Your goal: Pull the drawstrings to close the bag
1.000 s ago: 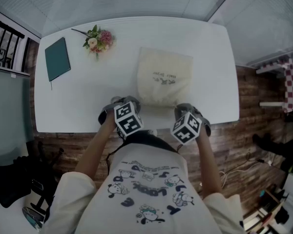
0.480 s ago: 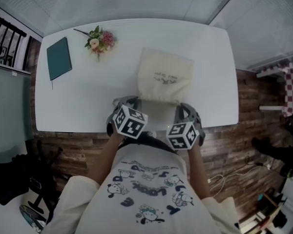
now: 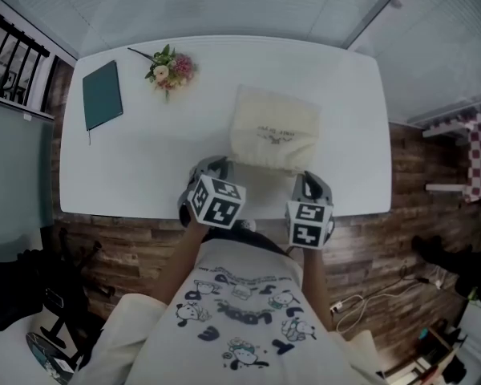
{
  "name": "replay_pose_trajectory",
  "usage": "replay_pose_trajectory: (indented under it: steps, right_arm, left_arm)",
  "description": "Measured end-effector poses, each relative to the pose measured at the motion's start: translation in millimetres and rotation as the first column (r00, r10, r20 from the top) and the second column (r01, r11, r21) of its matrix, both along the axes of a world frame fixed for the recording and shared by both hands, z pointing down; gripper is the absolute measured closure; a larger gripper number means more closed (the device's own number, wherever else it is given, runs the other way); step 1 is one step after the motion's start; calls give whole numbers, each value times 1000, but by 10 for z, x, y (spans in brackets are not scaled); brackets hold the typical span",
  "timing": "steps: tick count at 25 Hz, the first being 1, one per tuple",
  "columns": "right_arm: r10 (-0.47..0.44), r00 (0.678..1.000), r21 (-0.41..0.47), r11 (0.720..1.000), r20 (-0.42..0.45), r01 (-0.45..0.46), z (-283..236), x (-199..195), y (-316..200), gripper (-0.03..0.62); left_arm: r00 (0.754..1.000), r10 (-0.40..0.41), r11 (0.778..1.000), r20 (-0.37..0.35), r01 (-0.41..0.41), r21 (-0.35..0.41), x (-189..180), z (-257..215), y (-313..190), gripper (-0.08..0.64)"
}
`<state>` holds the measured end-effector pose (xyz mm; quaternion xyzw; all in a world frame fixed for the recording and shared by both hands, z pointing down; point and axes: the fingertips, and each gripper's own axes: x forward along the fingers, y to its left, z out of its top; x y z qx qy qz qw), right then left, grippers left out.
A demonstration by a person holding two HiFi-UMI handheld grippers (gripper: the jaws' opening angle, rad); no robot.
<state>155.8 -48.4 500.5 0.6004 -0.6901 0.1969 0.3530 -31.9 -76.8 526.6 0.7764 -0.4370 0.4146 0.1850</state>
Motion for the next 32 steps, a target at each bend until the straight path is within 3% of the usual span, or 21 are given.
replay_pose_trajectory:
  steps: [6, 9, 13, 18, 22, 27, 32]
  right_arm:
    - [179, 960, -36, 984, 214, -175, 109, 151, 21, 568]
    - [203, 951, -18, 979, 235, -205, 81, 186, 17, 568]
    - [231, 936, 6, 971, 267, -241, 41, 186, 4, 568]
    - [259, 908, -4, 962, 329, -273, 67, 163, 2, 568]
    - [301, 872, -11, 947, 386, -322, 58, 211, 13, 568]
    - [343, 833, -17, 927, 433, -373, 55, 280, 0, 568]
    - [389, 783, -50, 906, 484, -419, 114, 344, 37, 569]
  left_arm:
    - [983, -100, 993, -154, 89, -74, -48, 50, -28, 514]
    - [974, -138, 990, -181, 129, -64, -33, 24, -79, 515]
    - [939, -235, 969, -251, 206, -136, -53, 87, -23, 515]
    - [930, -268, 961, -252, 241, -134, -114, 113, -48, 515]
    - [905, -301, 951, -301, 264, -158, -110, 74, -72, 515]
    - [901, -312, 949, -303, 279, -147, -152, 58, -122, 515]
    - [866, -376, 924, -328, 326, -199, -246, 133, -85, 515]
